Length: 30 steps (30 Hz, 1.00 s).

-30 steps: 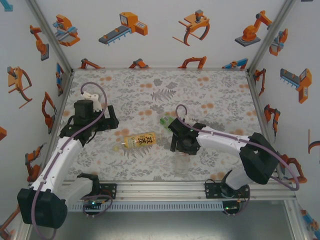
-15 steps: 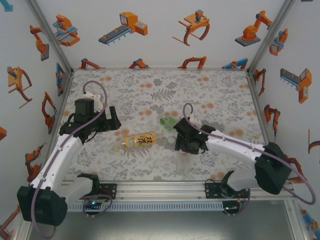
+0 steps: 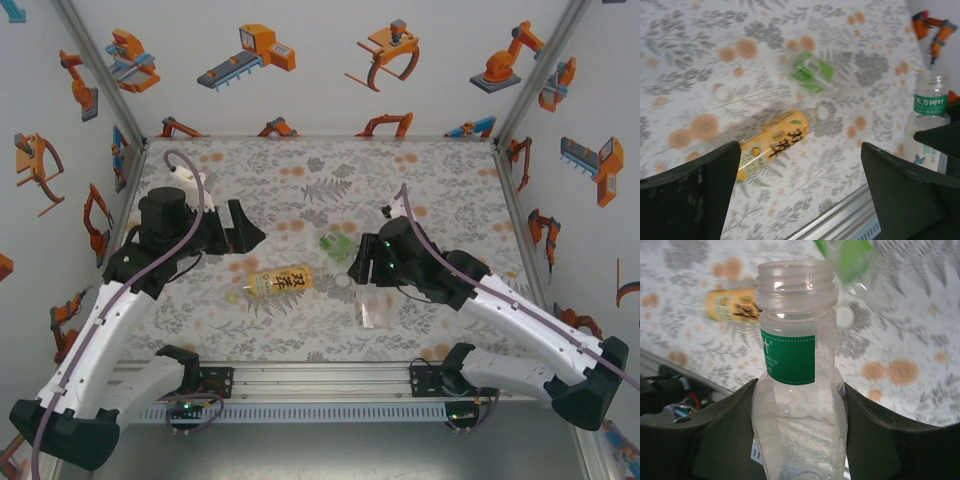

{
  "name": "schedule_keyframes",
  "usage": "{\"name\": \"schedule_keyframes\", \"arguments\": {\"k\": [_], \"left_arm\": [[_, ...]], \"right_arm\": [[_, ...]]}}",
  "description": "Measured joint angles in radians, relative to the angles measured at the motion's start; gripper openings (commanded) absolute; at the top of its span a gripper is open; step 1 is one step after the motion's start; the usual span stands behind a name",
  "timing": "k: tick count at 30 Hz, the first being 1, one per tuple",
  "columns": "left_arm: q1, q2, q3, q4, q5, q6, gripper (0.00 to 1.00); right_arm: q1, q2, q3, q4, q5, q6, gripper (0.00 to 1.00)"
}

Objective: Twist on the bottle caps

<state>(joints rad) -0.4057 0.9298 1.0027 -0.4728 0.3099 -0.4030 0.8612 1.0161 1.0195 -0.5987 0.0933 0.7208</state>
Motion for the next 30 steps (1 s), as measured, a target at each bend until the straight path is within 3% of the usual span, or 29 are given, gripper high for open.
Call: {"name": "schedule_keyframes", "arguments": {"k": [3, 10, 20, 30], "left_arm": [[-0.083, 0.002, 0.0, 0.066, 0.041, -0.032, 0.89], [-0.273, -0.058, -0.032, 0.33, 0.168, -0.028, 0.96], [-0.417, -0.105, -0.076, 0.608, 0.275, 0.023, 0.99], [-0.526, 0.039, -0.036, 0.777, 0.299, 0.032, 0.97]], "right_arm": [[0.0, -0.006, 0.049, 0.068, -0.057, -0.074, 0.06], [0.0, -0.038, 0.065, 0.303, -0.256, -0.182, 0.02], [0.0, -0.096, 0.032, 0.705, -0.488, -0.161, 0.0], [0.0, -0.082, 0.027, 1.003, -0.574, -0.066, 0.0]]}}
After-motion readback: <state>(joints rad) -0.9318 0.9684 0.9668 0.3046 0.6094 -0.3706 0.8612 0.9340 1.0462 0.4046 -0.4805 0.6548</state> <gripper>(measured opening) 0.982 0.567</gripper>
